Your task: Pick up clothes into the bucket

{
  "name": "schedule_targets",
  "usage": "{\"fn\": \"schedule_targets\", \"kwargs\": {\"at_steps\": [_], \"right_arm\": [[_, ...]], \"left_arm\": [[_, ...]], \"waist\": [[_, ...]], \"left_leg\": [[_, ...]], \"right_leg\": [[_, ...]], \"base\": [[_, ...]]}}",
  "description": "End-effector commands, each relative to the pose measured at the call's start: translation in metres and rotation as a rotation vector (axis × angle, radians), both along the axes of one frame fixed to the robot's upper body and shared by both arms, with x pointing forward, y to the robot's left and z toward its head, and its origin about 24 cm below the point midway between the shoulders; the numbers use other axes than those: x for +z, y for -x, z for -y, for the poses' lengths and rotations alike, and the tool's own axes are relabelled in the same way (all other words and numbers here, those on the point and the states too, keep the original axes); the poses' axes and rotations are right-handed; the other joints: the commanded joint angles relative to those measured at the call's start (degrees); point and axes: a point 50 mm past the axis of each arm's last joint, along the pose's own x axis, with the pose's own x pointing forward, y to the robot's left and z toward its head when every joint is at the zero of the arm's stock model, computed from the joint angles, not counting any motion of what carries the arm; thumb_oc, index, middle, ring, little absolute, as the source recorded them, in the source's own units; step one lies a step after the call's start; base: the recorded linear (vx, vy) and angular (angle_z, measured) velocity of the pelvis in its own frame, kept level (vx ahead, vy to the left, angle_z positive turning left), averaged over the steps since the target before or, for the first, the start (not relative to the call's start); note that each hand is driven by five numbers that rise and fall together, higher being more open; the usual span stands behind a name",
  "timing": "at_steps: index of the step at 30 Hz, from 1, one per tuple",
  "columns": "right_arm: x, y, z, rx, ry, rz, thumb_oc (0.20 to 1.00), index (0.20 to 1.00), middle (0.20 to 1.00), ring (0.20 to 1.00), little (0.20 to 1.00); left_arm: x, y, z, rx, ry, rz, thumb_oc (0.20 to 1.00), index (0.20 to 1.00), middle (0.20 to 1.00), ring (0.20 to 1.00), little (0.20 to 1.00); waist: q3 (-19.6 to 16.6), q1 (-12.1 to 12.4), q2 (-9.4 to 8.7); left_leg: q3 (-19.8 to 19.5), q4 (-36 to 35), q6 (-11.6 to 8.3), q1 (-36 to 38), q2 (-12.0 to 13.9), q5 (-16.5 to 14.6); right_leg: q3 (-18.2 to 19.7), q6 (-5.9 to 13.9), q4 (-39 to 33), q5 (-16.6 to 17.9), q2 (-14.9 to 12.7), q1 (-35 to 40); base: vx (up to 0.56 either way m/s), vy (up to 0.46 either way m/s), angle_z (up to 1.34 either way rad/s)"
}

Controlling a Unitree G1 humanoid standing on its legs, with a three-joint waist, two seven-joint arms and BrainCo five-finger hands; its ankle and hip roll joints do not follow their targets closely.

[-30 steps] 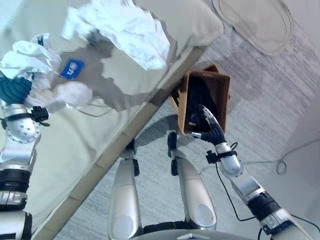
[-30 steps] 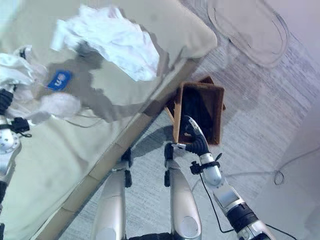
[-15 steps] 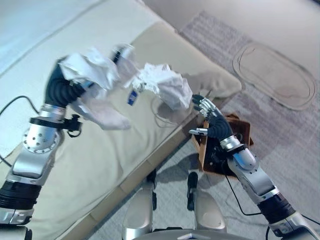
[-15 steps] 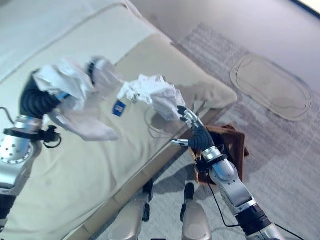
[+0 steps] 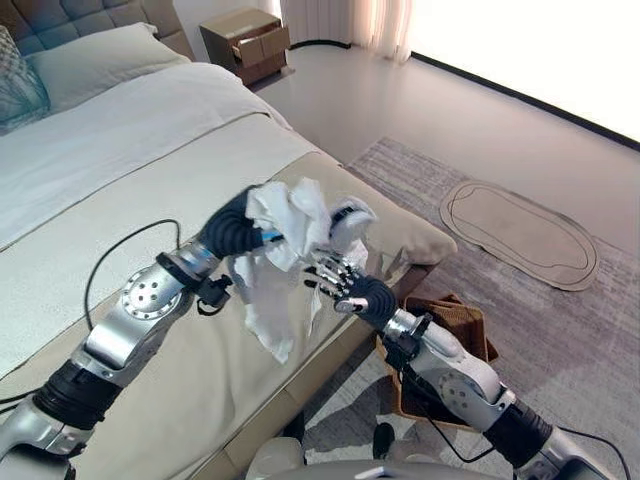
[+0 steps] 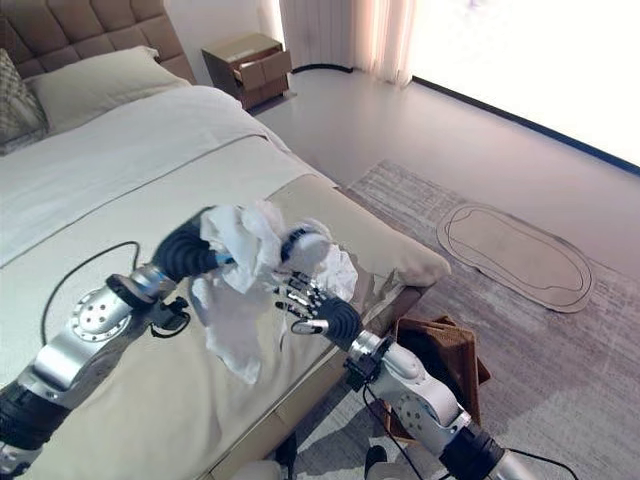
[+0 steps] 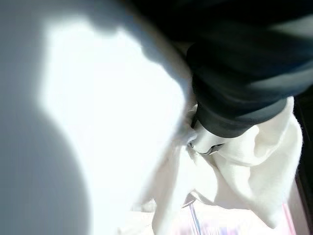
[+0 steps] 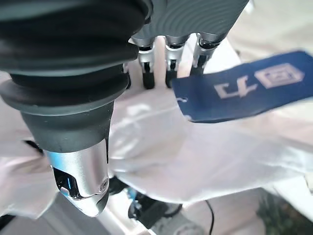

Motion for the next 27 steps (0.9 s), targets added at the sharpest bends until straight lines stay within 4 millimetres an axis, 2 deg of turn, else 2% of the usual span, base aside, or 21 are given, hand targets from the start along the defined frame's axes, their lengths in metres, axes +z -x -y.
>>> {"fn": "schedule_targets", "kwargs": {"at_steps": [1,3,9,17,24,25,26,27], "right_arm": [[0.038,0.01,-0.03,0.163,-0.173,0.078,1.0,1.0,1.0,1.0,1.0],[0.047,0.015,-0.038,0.229,-0.209,0.076,1.0,1.0,1.0,1.0,1.0],[0.064,0.023,-0.056,0.329,-0.276,0.067,1.0,1.0,1.0,1.0,1.0],[0.082,0.021,-0.064,0.33,-0.342,0.103,1.0,1.0,1.0,1.0,1.0],[0.09,0.019,-0.048,0.331,-0.306,0.181,1.0,1.0,1.0,1.0,1.0],[0.093,0.017,-0.036,0.32,-0.292,0.219,1.0,1.0,1.0,1.0,1.0],[0.093,0.017,-0.036,0.32,-0.291,0.219,1.0,1.0,1.0,1.0,1.0],[0.09,0.013,-0.019,0.26,-0.272,0.233,1.0,1.0,1.0,1.0,1.0]], "left_arm": [[0.037,0.004,0.023,-0.16,0.087,0.099,0.2,0.2,0.2,0.2,0.2],[0.035,0.004,0.034,-0.223,0.07,0.062,0.2,0.2,0.2,0.2,0.2],[0.025,-0.002,0.048,-0.256,0.073,-0.013,0.2,0.2,0.2,0.2,0.2],[0.012,-0.002,0.057,-0.277,0.147,-0.118,0.2,0.2,0.2,0.2,0.2],[0.015,-0.015,0.042,-0.149,0.231,-0.065,0.2,0.2,0.2,0.2,0.2],[0.017,-0.021,0.03,-0.055,0.259,-0.021,0.2,0.2,0.2,0.2,0.2],[0.017,-0.021,0.03,-0.055,0.259,-0.021,0.2,0.2,0.2,0.2,0.2],[0.012,-0.027,0.012,0.068,0.313,-0.012,0.2,0.2,0.2,0.2,0.2]], "waist": [[-2.24,-1.08,-3.08],[-2.8,-1.35,-3.1],[-3.3,-1.38,-3.25],[-3.76,-1.27,-3.28],[-4.48,-1.39,-3.69],[-4.85,-1.46,-3.92],[-4.84,-1.46,-3.88],[-5.19,-1.7,-4.05]], "left_leg": [[1.86,2.99,0.76,3.67,-2.16,-5.98],[2.01,2.38,0.7,4.35,-2.01,-5.93],[2.29,1.8,0.68,5.31,-1.92,-5.97],[2.85,1.31,0.76,5.82,-2.0,-5.99],[2.89,0.82,0.86,6.13,-2.19,-5.74],[3.02,0.68,0.89,6.37,-2.2,-5.78],[3.03,0.66,0.89,6.41,-2.19,-5.78],[3.22,0.62,1.0,6.63,-2.35,-5.92]], "right_leg": [[0.09,0.07,-4.16,2.23,-0.15,1.15],[0.09,0.18,-4.66,2.23,-0.12,1.85],[0.27,0.34,-5.89,2.57,-0.13,3.08],[0.68,0.57,-6.94,3.04,-0.21,3.66],[0.89,0.75,-7.36,3.5,-0.35,3.93],[0.9,0.8,-7.59,3.56,-0.39,4.16],[0.9,0.8,-7.59,3.56,-0.39,4.19],[1.16,1.01,-7.74,3.73,-0.42,4.27]], "base": [[0.04,-0.007,0.03],[0.0,0.0,0.0],[0.0,0.0,0.0],[0.0,0.0,0.0],[-0.01,0.008,-0.02],[0.0,0.0,0.0],[0.0,0.0,0.0],[0.0,0.01,-0.04]]}}
